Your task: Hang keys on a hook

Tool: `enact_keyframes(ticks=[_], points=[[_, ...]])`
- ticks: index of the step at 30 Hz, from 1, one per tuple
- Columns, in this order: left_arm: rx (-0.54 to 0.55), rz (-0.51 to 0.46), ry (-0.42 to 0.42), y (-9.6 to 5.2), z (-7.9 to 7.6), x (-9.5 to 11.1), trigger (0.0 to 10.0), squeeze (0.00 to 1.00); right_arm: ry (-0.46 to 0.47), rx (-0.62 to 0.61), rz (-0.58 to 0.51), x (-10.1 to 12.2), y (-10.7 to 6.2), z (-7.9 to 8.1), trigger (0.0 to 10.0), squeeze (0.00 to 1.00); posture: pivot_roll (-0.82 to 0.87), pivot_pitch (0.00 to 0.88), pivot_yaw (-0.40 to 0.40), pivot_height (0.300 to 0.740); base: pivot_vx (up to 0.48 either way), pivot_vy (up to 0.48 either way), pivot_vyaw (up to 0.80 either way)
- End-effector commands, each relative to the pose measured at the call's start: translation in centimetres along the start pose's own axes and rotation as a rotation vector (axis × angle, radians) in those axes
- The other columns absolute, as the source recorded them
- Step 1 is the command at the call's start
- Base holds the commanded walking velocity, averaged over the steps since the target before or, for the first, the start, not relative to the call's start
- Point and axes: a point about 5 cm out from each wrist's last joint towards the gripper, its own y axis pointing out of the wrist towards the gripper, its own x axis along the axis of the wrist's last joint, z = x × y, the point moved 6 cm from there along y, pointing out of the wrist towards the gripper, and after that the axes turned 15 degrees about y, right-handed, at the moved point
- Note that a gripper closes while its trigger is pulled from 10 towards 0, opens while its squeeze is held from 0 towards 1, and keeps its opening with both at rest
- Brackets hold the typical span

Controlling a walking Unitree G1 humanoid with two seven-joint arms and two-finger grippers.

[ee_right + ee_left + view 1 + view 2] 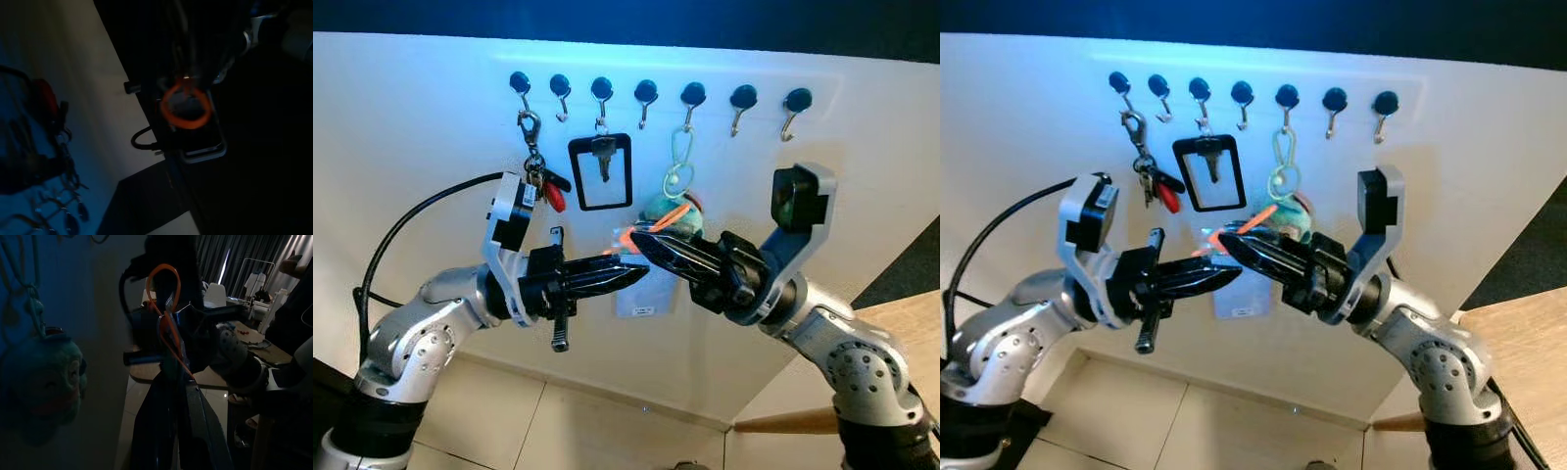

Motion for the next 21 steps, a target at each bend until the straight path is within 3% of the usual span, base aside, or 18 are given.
enact_keyframes(ticks=[1, 2, 3, 4, 5, 7, 13, 21], points=[[-0.025, -0.026, 0.010, 0.4, -0.6, 0.2, 0.0, 0.00, -0.015, -0.069, 0.000, 0.1, -0.3, -1.1, 10.0, 1.00, -0.12, 0.055, 0.064, 0.740, 0.000, 0.000, 0.00], [-0.023, -0.029, 0.012, 0.5, -0.5, 0.2, 0.0, 0.00, -0.014, -0.074, 0.003, 0.1, -0.4, -1.1, 10.0, 1.00, -0.12, 0.055, 0.064, 0.740, 0.000, 0.000, 0.00], [-0.021, -0.032, 0.013, 0.5, -0.5, 0.3, 0.0, 0.00, -0.011, -0.074, 0.006, 0.1, -0.5, -1.1, 10.0, 0.76, -0.12, 0.055, 0.064, 0.740, 0.000, 0.000, 0.00], [-0.020, -0.035, 0.014, 0.5, -0.5, 0.3, 0.0, 0.00, -0.010, -0.071, 0.007, 0.1, -0.5, -1.1, 10.0, 0.76, -0.12, 0.055, 0.064, 0.740, 0.000, 0.000, 0.00], [-0.020, -0.036, 0.015, 0.5, -0.5, 0.3, 0.0, 0.00, -0.009, -0.070, 0.007, 0.1, -0.6, -1.0, 10.0, 0.20, -0.13, 0.058, 0.063, 0.740, 0.000, 0.000, 0.00], [-0.020, -0.038, 0.016, 0.5, -0.5, 0.4, 0.0, 0.00, -0.008, -0.072, 0.006, 0.3, -0.8, -1.0, 10.0, 0.00, -0.13, 0.058, 0.063, 0.740, 0.000, 0.000, 0.00], [-0.012, -0.036, 0.018, 0.4, -0.4, 0.3, 0.0, 0.00, -0.007, -0.074, 0.019, 0.2, -1.2, -0.9, 10.0, 0.00, -0.13, 0.058, 0.063, 0.740, 0.000, 0.000, 0.00], [0.024, -0.026, 0.030, -0.3, 0.2, 0.4, 0.0, 0.00, 0.027, -0.022, -0.007, 1.4, -3.4, 0.4, 10.0, 0.00, -0.13, 0.065, 0.063, 0.740, 0.000, 0.000, 0.00]])
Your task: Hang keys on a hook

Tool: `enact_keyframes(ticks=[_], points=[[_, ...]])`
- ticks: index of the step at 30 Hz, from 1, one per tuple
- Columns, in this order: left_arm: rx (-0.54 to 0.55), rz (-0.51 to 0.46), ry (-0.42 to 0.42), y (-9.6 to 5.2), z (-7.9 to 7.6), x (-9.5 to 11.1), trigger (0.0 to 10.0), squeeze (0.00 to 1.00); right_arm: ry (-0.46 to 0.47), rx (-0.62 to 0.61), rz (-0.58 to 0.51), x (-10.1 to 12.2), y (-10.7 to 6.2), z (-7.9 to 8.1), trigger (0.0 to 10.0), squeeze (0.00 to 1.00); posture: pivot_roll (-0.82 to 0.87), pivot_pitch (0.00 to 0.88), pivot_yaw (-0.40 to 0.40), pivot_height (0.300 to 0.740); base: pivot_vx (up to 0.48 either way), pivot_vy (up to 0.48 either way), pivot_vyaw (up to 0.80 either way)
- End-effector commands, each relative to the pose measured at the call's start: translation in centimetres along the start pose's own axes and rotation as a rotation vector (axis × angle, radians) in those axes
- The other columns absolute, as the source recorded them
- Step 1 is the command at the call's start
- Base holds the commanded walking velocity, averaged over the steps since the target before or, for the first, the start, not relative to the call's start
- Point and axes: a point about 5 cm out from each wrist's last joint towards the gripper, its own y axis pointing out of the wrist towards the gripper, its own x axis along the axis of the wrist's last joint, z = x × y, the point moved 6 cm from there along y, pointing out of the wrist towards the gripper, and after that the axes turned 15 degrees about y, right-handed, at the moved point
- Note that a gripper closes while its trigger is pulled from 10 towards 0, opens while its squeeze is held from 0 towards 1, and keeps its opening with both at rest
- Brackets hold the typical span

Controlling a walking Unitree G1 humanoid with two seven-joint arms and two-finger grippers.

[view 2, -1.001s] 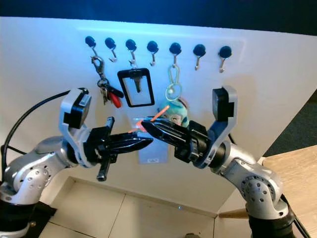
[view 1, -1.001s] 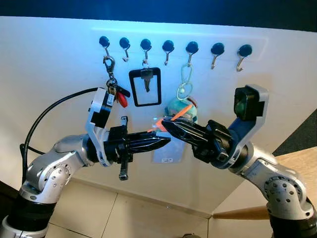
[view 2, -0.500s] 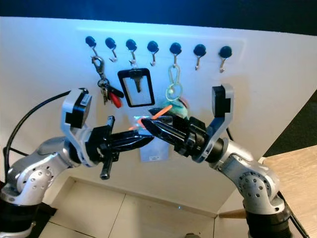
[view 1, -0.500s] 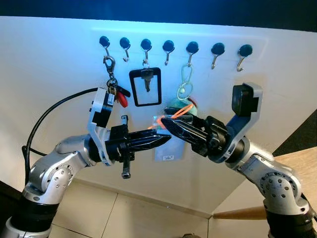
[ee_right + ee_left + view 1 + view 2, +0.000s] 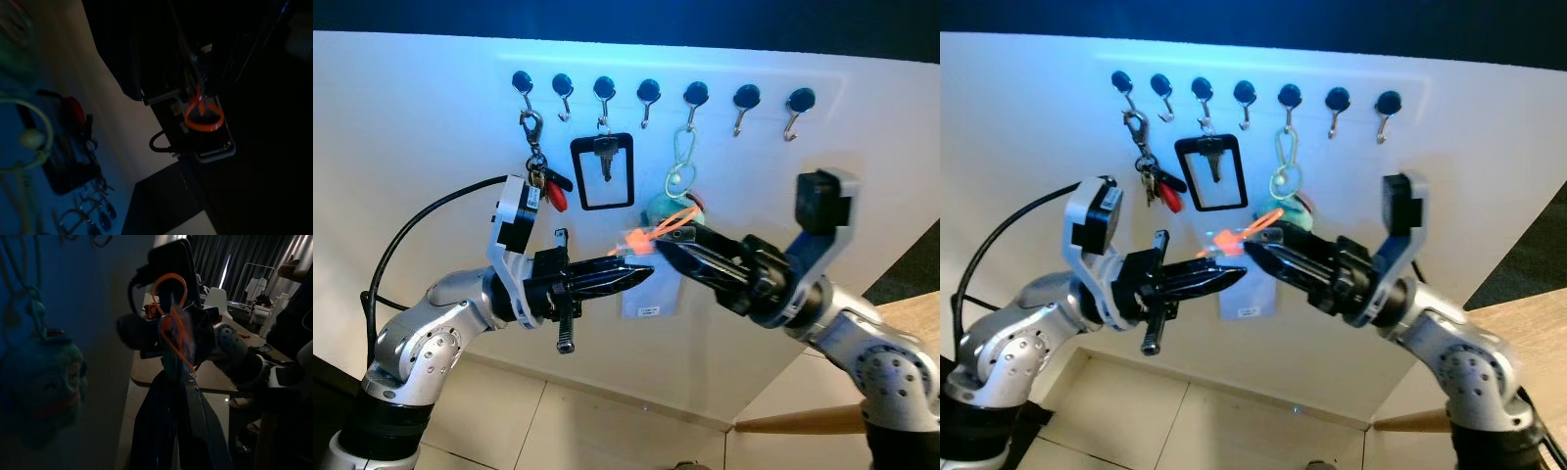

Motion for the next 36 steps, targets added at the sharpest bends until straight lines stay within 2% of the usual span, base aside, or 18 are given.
enact_keyframes(ticks=[1, 6, 8, 12, 17, 25, 36], points=[[0.009, -0.009, 0.019, -0.3, 0.1, 0.3, 0.0, 0.00, 0.017, 0.020, 0.005, 0.0, -0.4, 0.5, 10.0, 0.00, -0.13, 0.065, 0.063, 0.740, 0.000, 0.000, 0.00], [0.021, -0.008, 0.026, -0.5, 0.3, 0.4, 0.0, 0.00, 0.010, -0.006, 0.042, -0.5, -1.1, 0.3, 10.0, 0.00, -0.13, 0.065, 0.063, 0.740, 0.000, 0.000, 0.00], [0.029, -0.006, 0.032, -0.7, 0.5, 0.5, 0.0, 0.00, 0.002, -0.053, 0.103, -1.5, -1.7, -0.3, 10.0, 0.00, -0.13, 0.070, 0.061, 0.740, 0.000, 0.000, 0.00], [0.033, -0.007, 0.033, -0.7, 0.5, 0.5, 0.0, 0.00, 0.004, -0.077, 0.141, -2.4, -2.0, -0.7, 10.0, 0.00, -0.13, 0.070, 0.061, 0.740, 0.000, 0.000, 0.00], [0.026, -0.013, 0.032, -0.5, 0.3, 0.5, 0.0, 0.00, 0.016, -0.078, 0.164, -3.1, -1.7, -0.8, 10.0, 0.00, -0.13, 0.069, 0.062, 0.740, 0.000, 0.000, 0.00], [0.019, -0.025, 0.029, -0.1, 0.3, 0.5, 0.0, 0.00, 0.016, -0.074, 0.135, -3.0, -1.2, -1.2, 10.0, 0.00, -0.13, 0.070, 0.064, 0.740, 0.000, 0.000, 0.00], [0.018, -0.037, 0.033, 0.4, 0.4, 0.5, 0.0, 0.00, 0.021, -0.057, 0.150, -3.8, -0.5, -1.3, 10.0, 0.00, -0.14, 0.058, 0.061, 0.740, 0.000, 0.000, 0.00]])
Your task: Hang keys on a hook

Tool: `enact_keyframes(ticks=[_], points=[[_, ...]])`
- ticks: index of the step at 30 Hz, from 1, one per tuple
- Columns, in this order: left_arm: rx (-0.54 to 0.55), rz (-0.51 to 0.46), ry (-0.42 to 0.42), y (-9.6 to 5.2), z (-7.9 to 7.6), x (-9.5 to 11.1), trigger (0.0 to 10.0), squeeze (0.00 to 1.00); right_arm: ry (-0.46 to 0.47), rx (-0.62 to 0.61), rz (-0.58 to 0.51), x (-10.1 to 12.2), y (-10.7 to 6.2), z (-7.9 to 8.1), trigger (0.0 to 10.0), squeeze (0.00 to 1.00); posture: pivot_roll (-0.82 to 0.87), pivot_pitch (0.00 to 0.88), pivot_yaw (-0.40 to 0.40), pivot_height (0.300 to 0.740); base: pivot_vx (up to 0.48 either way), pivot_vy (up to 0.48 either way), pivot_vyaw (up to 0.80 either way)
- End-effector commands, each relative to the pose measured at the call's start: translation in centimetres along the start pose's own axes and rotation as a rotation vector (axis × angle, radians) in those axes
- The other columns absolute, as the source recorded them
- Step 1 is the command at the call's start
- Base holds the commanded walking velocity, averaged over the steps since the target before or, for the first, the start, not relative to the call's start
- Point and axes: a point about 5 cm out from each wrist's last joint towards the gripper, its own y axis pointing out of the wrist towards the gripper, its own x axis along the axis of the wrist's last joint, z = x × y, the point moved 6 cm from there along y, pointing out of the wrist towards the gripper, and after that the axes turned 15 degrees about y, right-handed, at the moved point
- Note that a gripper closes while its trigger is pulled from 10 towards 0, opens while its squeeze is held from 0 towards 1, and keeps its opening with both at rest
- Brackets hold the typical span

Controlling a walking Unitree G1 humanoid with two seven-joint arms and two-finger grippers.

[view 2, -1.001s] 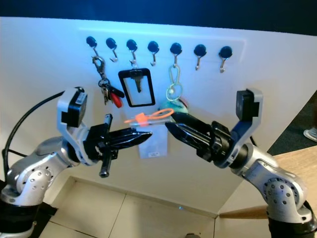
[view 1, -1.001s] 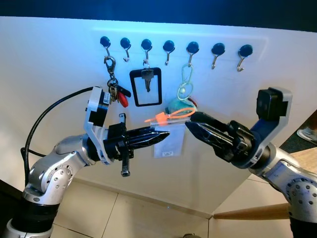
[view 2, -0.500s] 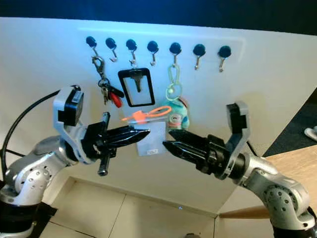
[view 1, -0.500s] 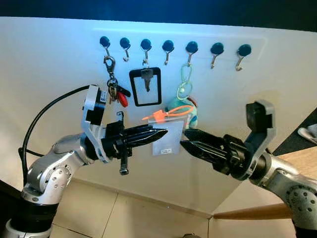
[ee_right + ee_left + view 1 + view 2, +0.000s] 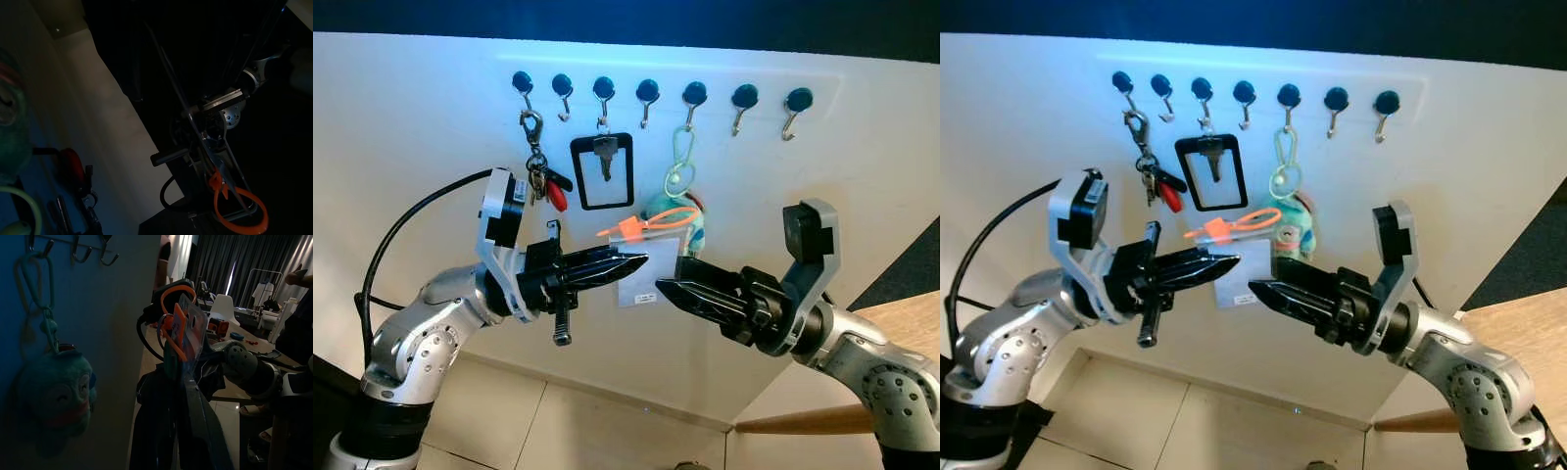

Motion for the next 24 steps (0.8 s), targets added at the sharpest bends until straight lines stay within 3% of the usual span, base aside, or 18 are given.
enact_keyframes(ticks=[1, 5, 6, 7, 8, 10, 11, 24], points=[[-0.003, -0.011, 0.003, 0.48, 0.07, -0.06, 0.0, 0.00, 0.001, 0.013, 0.008, -0.32, 0.50, 0.07, 10.0, 0.00, -0.13, 0.055, 0.059, 0.740, 0.000, 0.000, 0.00], [-0.011, -0.018, 0.003, 0.66, -0.02, 0.03, 0.0, 0.00, 0.005, 0.020, 0.008, -0.40, 0.77, 0.10, 9.9, 0.00, -0.13, 0.055, 0.059, 0.740, 0.000, 0.000, 0.00], [-0.016, -0.019, 0.001, 0.71, -0.11, 0.04, 0.0, 0.00, 0.005, 0.023, 0.010, -0.45, 0.82, 0.11, 4.7, 0.00, -0.13, 0.055, 0.059, 0.740, 0.000, 0.000, 0.00], [-0.019, -0.020, 0.000, 0.74, -0.17, 0.04, 0.0, 0.00, 0.005, 0.025, 0.012, -0.49, 0.85, 0.12, 4.7, 0.00, -0.13, 0.055, 0.059, 0.740, 0.000, 0.000, 0.00], [-0.022, -0.021, -0.001, 0.79, -0.25, 0.03, 0.0, 0.00, 0.006, 0.028, 0.014, -0.52, 0.85, 0.15, 1.3, 0.00, -0.13, 0.053, 0.058, 0.740, 0.000, 0.000, 0.00], [-0.024, -0.021, -0.002, 0.82, -0.30, 0.02, 0.0, 0.00, 0.006, 0.030, 0.015, -0.56, 0.85, 0.17, 1.3, 0.00, -0.13, 0.053, 0.058, 0.740, 0.000, 0.000, 0.00], [-0.026, -0.022, -0.003, 0.84, -0.34, 0.02, 0.0, 0.00, 0.006, 0.033, 0.017, -0.60, 0.86, 0.20, 0.0, 0.00, -0.13, 0.053, 0.058, 0.740, 0.000, 0.000, 0.00], [-0.025, -0.026, -0.012, 0.85, -0.33, -0.08, 0.0, 0.00, -0.011, 0.023, -0.007, -0.36, 0.98, 0.08, 0.0, 0.00, -0.14, 0.065, 0.067, 0.740, 0.000, 0.000, 0.00]])
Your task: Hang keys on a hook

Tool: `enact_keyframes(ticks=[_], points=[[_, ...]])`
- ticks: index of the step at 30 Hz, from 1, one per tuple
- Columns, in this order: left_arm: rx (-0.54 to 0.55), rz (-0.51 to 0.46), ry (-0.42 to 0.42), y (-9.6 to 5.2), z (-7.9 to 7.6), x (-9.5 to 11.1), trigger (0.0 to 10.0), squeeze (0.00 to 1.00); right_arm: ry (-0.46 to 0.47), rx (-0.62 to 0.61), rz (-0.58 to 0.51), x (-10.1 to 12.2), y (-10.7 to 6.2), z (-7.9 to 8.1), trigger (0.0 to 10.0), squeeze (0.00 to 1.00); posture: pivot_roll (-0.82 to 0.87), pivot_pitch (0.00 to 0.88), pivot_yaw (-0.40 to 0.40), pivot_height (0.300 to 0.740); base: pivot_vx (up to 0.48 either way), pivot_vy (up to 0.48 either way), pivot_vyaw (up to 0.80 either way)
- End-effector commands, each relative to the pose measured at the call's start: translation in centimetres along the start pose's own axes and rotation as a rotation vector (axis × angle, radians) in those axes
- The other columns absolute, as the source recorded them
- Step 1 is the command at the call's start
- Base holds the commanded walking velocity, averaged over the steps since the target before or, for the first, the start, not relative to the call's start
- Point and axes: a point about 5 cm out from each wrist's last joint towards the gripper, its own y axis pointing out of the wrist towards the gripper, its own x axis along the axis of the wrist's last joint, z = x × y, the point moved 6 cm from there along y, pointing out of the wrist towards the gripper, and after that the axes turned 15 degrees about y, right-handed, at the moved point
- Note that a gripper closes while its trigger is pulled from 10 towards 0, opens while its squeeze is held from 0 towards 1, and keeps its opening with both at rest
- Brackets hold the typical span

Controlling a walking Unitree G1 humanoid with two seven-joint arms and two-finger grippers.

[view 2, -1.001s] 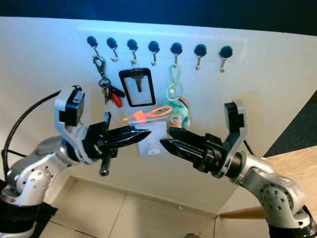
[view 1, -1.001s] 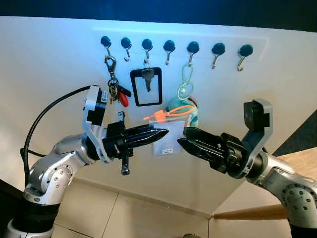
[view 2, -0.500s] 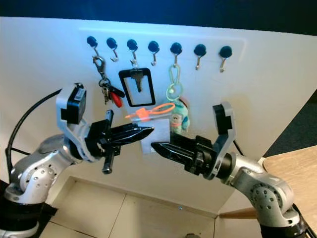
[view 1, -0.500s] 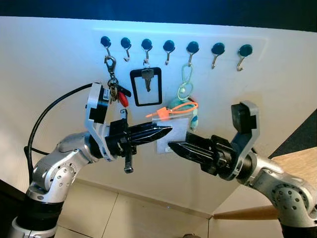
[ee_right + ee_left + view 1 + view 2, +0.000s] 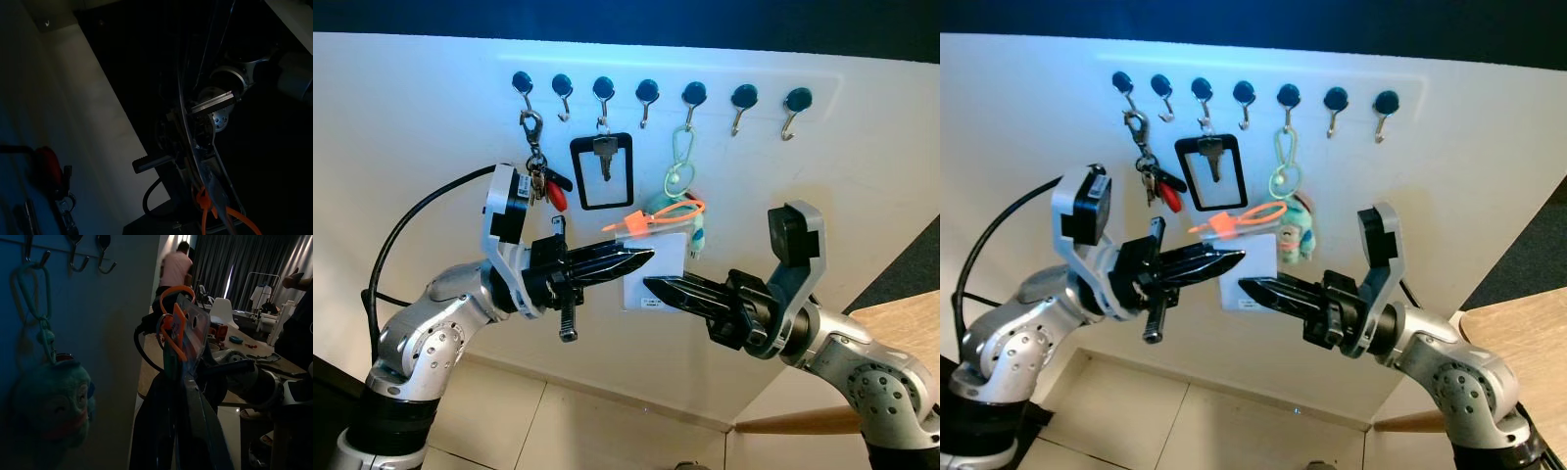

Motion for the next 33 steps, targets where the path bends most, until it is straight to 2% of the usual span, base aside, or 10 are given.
enact_keyframes(ticks=[1, 2, 3, 4, 6, 7, 17, 25, 30, 33], points=[[-0.021, -0.006, -0.018, 0.3, -0.4, -0.3, 0.0, 0.00, -0.018, -0.024, -0.023, 0.3, 0.0, -0.3, 0.0, 0.00, -0.14, 0.065, 0.067, 0.740, 0.000, 0.000, 0.00], [-0.021, -0.007, -0.016, 0.3, -0.4, -0.3, 2.5, 0.00, -0.022, -0.026, -0.028, 0.4, 0.0, -0.4, 0.0, 0.00, -0.14, 0.065, 0.067, 0.740, 0.000, 0.000, 0.00], [-0.021, -0.007, -0.015, 0.3, -0.4, -0.3, 2.5, 0.00, -0.025, -0.027, -0.031, 0.4, 0.0, -0.4, 0.0, 0.00, -0.14, 0.065, 0.067, 0.740, 0.000, 0.000, 0.00], [-0.021, -0.006, -0.014, 0.3, -0.4, -0.3, 8.9, 0.00, -0.026, -0.028, -0.033, 0.4, 0.0, -0.5, 0.0, 0.00, -0.14, 0.065, 0.067, 0.740, 0.000, 0.000, 0.00], [-0.011, -0.018, -0.027, 0.2, -0.3, -0.2, 9.3, 0.00, -0.030, -0.026, -0.038, 0.5, 0.0, -0.4, 0.0, 0.00, -0.14, 0.064, 0.069, 0.740, 0.000, 0.000, 0.00], [-0.001, -0.021, -0.037, 0.1, -0.1, -0.2, 10.0, 1.00, -0.031, -0.025, -0.040, 0.6, 0.0, -0.4, 0.0, 0.00, -0.14, 0.064, 0.069, 0.740, 0.000, 0.000, 0.00], [0.088, 0.016, -0.026, -1.6, 1.2, -0.8, 10.0, 1.00, -0.048, -0.023, -0.049, 1.1, -0.1, -0.2, 0.0, 0.00, -0.14, 0.066, 0.068, 0.740, 0.000, 0.000, 0.00], [0.213, 0.089, -0.044, -4.7, 2.2, -2.3, 10.0, 1.00, -0.059, -0.016, -0.053, 1.5, -0.5, 0.1, 0.0, 0.00, -0.13, 0.072, 0.067, 0.740, 0.000, 0.000, 0.00], [0.253, 0.110, -0.051, -5.8, 2.4, -2.7, 10.0, 1.00, -0.062, -0.015, -0.055, 1.6, -0.6, 0.1, 0.0, 0.00, -0.13, 0.072, 0.067, 0.740, 0.000, 0.000, 0.00], [0.322, 0.149, -0.057, -7.5, 2.7, -3.5, 10.0, 1.00, -0.069, -0.010, -0.060, 1.9, -0.8, 0.3, 0.0, 0.00, -0.13, 0.074, 0.065, 0.740, 0.000, 0.000, 0.00]])
